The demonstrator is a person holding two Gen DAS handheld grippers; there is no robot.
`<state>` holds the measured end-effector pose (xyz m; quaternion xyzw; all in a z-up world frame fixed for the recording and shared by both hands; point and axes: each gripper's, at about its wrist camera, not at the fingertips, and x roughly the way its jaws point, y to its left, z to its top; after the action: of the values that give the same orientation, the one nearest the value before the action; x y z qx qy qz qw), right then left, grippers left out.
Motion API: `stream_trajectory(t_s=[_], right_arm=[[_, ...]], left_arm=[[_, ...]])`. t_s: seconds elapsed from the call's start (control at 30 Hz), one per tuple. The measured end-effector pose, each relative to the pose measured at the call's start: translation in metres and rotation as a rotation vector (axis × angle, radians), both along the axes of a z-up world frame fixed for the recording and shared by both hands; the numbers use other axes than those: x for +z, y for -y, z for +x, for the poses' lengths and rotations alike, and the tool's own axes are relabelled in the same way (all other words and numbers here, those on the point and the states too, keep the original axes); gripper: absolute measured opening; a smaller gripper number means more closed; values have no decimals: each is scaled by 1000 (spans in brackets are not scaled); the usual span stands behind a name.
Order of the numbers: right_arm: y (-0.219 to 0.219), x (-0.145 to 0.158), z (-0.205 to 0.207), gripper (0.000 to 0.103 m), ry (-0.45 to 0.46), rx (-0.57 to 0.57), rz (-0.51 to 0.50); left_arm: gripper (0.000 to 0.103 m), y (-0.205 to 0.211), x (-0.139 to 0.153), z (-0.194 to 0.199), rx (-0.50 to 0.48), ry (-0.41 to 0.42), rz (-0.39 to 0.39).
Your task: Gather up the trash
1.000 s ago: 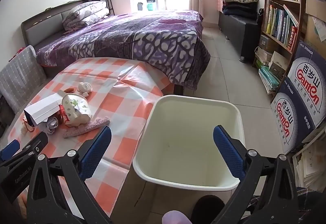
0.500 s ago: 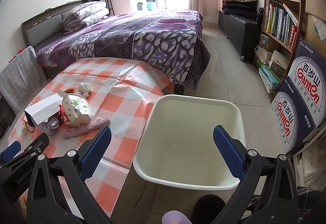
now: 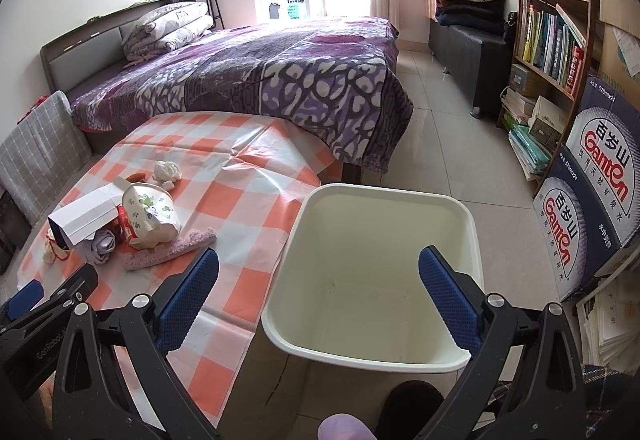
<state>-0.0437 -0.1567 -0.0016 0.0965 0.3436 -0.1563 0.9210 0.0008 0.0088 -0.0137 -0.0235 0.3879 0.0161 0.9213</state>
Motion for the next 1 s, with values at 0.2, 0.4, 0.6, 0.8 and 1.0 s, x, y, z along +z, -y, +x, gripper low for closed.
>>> stream_trajectory(t_s=[0.2, 0.4, 0.6, 0.8, 1.0], right_arm=[[-5, -3, 1, 96, -2, 1, -1], [-5, -3, 1, 96, -2, 1, 1], [-4, -3, 1, 96, -2, 0, 3], [-5, -4, 1, 96, -4, 1, 5], [-5, -4, 1, 96, -4, 1, 3]], left_arm=[[96, 0, 0, 1, 0, -1, 1], [96, 0, 0, 0, 1, -3, 0], [96, 0, 0, 0, 0, -3, 1], [96, 0, 0, 1, 0, -4, 1], [96, 0, 0, 1, 0, -5, 0]])
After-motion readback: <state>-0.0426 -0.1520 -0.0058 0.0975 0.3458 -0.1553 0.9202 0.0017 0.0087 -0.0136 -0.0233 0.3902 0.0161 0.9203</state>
